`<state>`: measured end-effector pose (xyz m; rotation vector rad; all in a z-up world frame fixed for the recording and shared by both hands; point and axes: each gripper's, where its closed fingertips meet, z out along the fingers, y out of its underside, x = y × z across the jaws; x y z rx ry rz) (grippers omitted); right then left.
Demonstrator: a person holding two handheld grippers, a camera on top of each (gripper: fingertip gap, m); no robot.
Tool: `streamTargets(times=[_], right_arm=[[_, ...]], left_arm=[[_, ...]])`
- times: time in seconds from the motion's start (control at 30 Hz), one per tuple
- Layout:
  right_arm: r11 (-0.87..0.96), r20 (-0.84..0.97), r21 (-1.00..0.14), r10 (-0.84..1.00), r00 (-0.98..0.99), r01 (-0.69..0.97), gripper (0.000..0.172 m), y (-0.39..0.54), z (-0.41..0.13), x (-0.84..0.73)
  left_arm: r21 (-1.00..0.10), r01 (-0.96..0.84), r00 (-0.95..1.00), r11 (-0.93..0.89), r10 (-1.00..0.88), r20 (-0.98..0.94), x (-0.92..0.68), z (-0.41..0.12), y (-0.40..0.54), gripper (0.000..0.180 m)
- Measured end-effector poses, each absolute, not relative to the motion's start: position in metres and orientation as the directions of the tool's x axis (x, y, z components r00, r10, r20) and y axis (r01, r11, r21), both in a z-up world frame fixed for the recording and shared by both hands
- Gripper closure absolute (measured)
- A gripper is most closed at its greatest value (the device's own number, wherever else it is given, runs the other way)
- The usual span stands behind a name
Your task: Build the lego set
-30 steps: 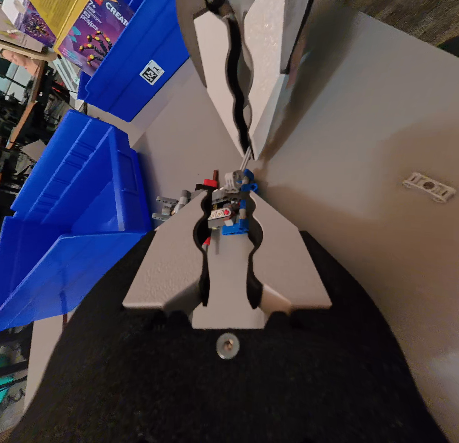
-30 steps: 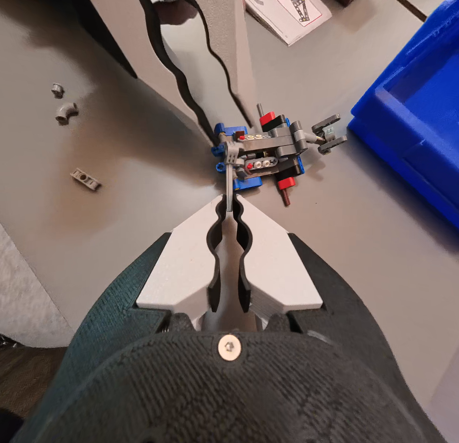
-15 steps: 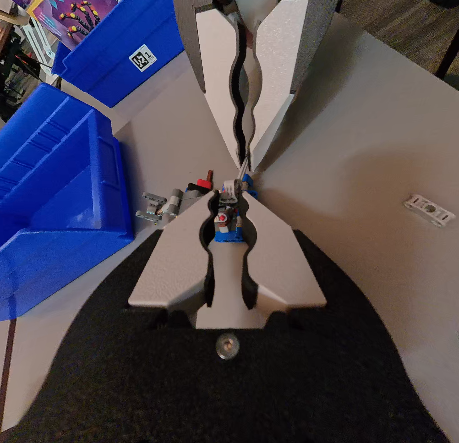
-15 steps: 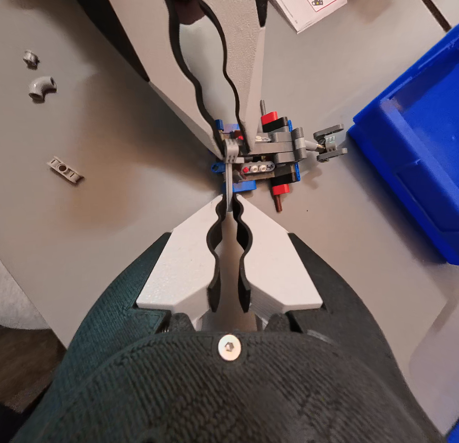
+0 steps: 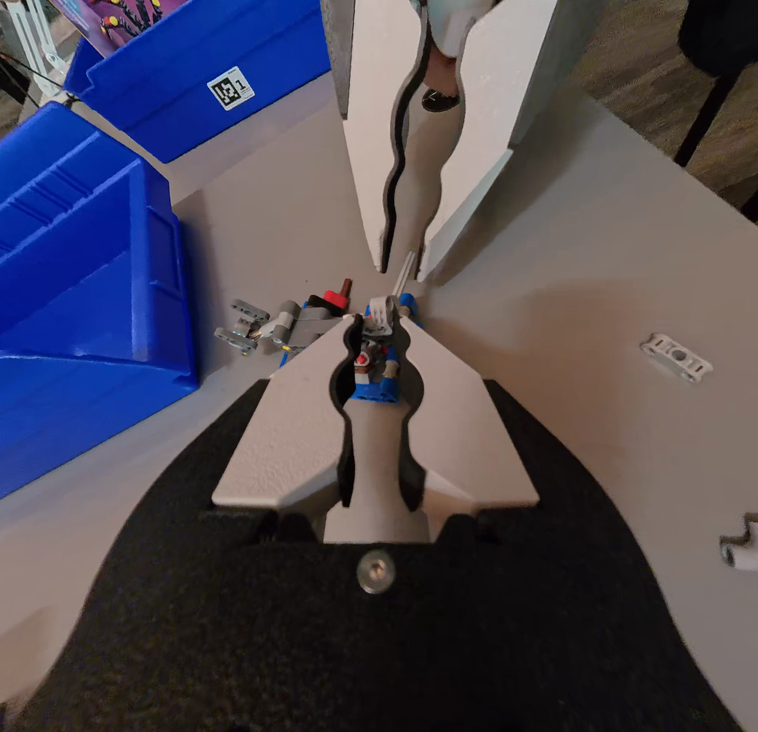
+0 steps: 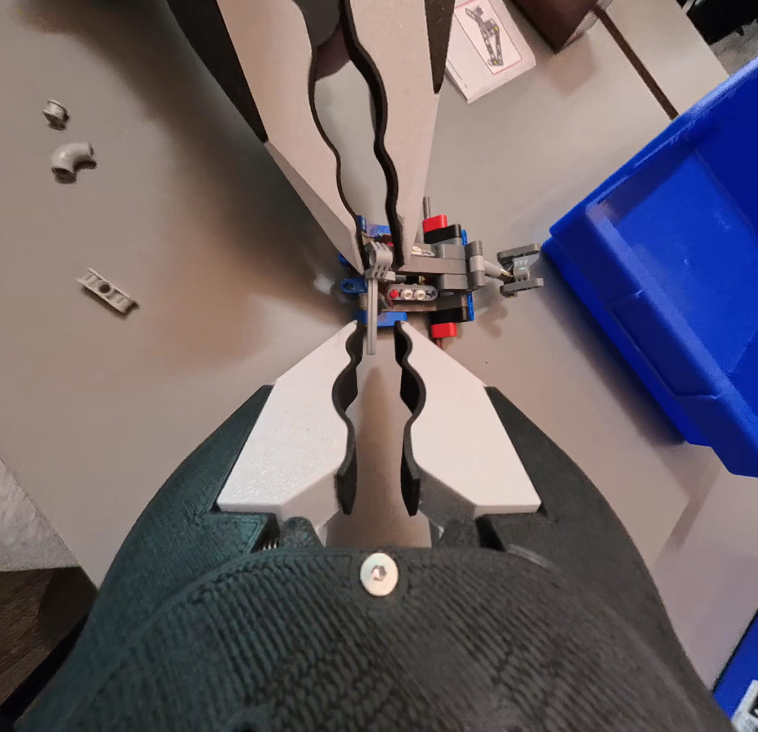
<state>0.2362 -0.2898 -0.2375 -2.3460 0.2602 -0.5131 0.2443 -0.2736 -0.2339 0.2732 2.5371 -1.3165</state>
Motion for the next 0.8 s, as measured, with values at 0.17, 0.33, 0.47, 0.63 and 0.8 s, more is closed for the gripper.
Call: streamTargets(times=[0.17,0.33,0.47,0.63,0.8], right_arm=[[-0.743,0.286,-0.669,-0.292,0.913,-0.028,0.165,-0.284,-0.242,0.232],[-0.765,0.331,-0.644,-0.301,0.894,-0.018,0.17,-0.284,-0.242,0.24],[-0.802,0.36,-0.596,-0.308,0.881,-0.037,0.17,-0.287,-0.245,0.243],[-0.815,0.35,-0.578,-0.3,0.887,-0.047,0.17,-0.283,-0.247,0.241],[-0.821,0.343,-0.564,-0.333,0.878,-0.091,0.17,-0.282,-0.248,0.244]], left_arm=[[-0.781,0.303,-0.943,0.546,0.05,-0.33,0.243,-0.231,-0.273,0.17],[-0.777,0.294,-0.943,0.557,0.038,-0.329,0.247,-0.234,-0.27,0.169],[-0.76,0.302,-0.939,0.575,0.043,-0.34,0.25,-0.233,-0.266,0.161],[-0.744,0.335,-0.926,0.578,0.057,-0.372,0.248,-0.228,-0.264,0.159],[-0.73,0.357,-0.913,0.583,0.051,-0.406,0.25,-0.23,-0.267,0.17]])
